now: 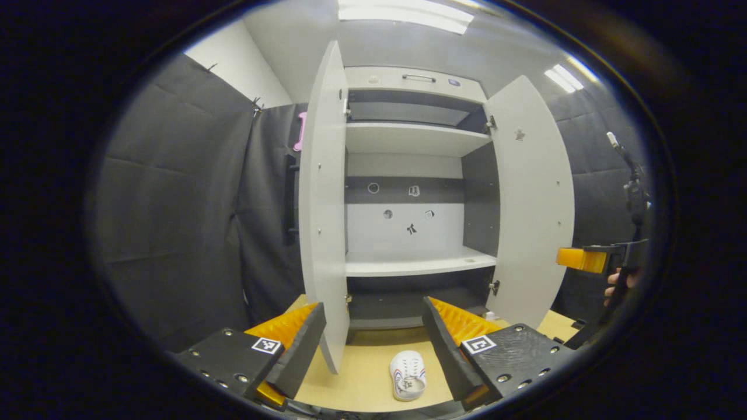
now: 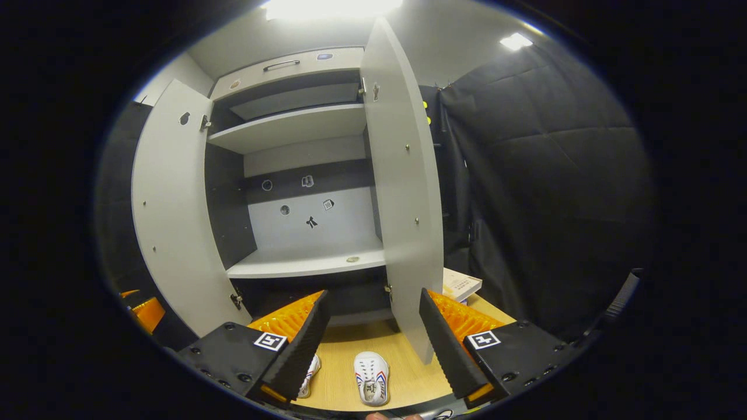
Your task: Grab one shoe with the right hand and put it into the shoe cabinet, grab the other shoe with the left hand and put it into the shoe cabinet; then close the right door with the right hand and the left door with the left hand.
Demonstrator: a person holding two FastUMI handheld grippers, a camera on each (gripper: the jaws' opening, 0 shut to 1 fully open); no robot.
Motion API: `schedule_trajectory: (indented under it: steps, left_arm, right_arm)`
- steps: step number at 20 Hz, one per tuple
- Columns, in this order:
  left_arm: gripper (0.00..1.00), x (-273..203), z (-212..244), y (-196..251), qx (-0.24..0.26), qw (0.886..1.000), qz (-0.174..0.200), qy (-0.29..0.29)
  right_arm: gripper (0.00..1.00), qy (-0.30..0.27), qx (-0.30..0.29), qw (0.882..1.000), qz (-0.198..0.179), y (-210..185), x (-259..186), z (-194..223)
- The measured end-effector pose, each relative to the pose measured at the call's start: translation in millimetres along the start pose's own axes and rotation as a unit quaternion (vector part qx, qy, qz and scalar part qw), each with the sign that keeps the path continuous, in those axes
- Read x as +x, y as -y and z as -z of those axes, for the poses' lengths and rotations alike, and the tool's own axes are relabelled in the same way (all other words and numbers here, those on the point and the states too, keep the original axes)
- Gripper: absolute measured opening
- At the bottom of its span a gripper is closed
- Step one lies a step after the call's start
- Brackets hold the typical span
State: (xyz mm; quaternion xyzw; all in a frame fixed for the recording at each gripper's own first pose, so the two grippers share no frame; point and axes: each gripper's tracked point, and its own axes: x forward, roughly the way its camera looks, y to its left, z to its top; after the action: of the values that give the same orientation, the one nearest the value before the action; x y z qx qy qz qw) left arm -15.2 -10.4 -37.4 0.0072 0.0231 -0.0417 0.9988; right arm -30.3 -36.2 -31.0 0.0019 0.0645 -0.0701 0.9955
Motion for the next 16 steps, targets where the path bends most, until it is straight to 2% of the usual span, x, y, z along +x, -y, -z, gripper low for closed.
schedule_trajectory:
  steps: [4, 7, 9, 14, 16]
  left_arm:
    - [0.94, -1, 7, 1, -0.005, 1.000, 0.009, -0.006]
    - [0.94, -6, 16, -4, -0.018, 1.000, 0.004, -0.014]
    - [0.94, -10, 20, -11, -0.025, 0.999, -0.005, -0.020]
    - [0.94, -19, 25, -30, -0.029, 0.999, -0.023, -0.027]
    - [0.95, -22, 24, -38, -0.037, 0.998, -0.031, -0.028]
  right_arm:
    - [0.96, -0.026, -0.002, 1.000, -0.008, -2, 1, 14]
    - [0.96, -0.070, 0.012, 0.996, -0.047, -23, 1, 31]
    - [0.96, -0.091, 0.011, 0.994, -0.056, -32, 5, 41]
    - [0.96, -0.161, 0.005, 0.983, -0.093, -59, 28, 89]
    - [0.96, -0.179, -0.013, 0.975, -0.127, -72, 40, 112]
